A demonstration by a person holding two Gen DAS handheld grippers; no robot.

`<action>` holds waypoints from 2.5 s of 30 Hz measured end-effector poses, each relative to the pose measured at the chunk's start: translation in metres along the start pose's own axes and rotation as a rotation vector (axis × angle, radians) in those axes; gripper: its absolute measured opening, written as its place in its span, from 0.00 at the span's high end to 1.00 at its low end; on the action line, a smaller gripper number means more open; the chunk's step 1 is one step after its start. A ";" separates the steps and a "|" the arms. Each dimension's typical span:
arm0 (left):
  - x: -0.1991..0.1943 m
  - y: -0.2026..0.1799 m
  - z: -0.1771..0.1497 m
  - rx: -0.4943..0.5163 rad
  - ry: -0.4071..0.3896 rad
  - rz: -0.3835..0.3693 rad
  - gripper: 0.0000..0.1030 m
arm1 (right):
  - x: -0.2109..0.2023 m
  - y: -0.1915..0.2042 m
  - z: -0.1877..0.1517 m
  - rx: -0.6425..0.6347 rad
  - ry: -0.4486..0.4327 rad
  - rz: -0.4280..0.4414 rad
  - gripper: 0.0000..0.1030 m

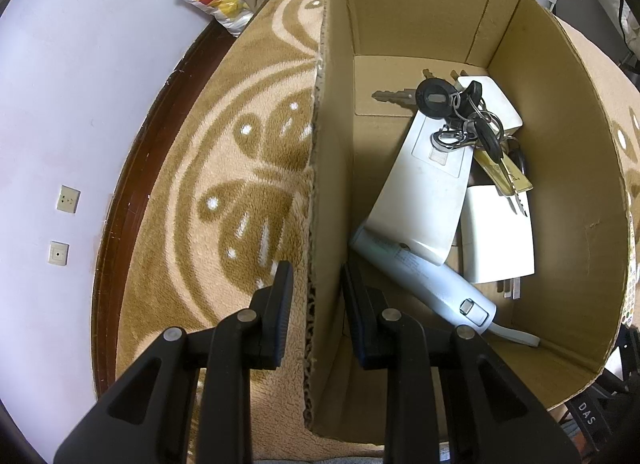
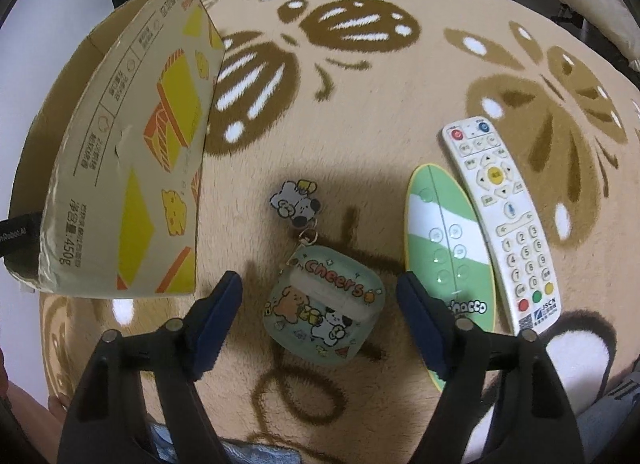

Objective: Organize rigid objects
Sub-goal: 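Grasp the clear 'Cheers' dog-print case with the right tool, then carry the 'Cheers' case with the right tool and drop it into the box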

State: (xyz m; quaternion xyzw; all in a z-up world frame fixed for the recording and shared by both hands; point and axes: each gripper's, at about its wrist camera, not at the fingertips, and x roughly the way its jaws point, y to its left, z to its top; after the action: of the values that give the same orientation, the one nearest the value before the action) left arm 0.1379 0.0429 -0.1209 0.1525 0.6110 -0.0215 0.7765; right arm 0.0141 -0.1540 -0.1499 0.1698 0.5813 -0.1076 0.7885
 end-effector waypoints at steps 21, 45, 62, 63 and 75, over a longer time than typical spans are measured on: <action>0.000 0.000 0.000 0.000 0.001 -0.001 0.76 | 0.018 0.003 -0.002 -0.014 0.008 -0.041 0.37; 0.001 0.002 0.000 -0.004 0.003 -0.010 0.76 | -0.064 0.032 0.041 -0.093 -0.334 0.002 0.37; 0.004 0.008 0.001 -0.029 0.007 -0.048 0.76 | -0.099 0.115 0.077 -0.248 -0.510 0.119 0.37; 0.005 0.009 0.000 -0.031 0.006 -0.051 0.76 | -0.097 0.119 0.076 -0.256 -0.511 0.127 0.37; 0.006 0.012 0.002 -0.044 0.009 -0.072 0.76 | -0.083 0.113 0.075 -0.214 -0.462 0.136 0.37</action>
State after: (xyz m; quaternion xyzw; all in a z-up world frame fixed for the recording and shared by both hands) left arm 0.1435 0.0546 -0.1241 0.1134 0.6199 -0.0350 0.7756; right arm 0.0966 -0.0813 -0.0350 0.0949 0.3811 -0.0283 0.9192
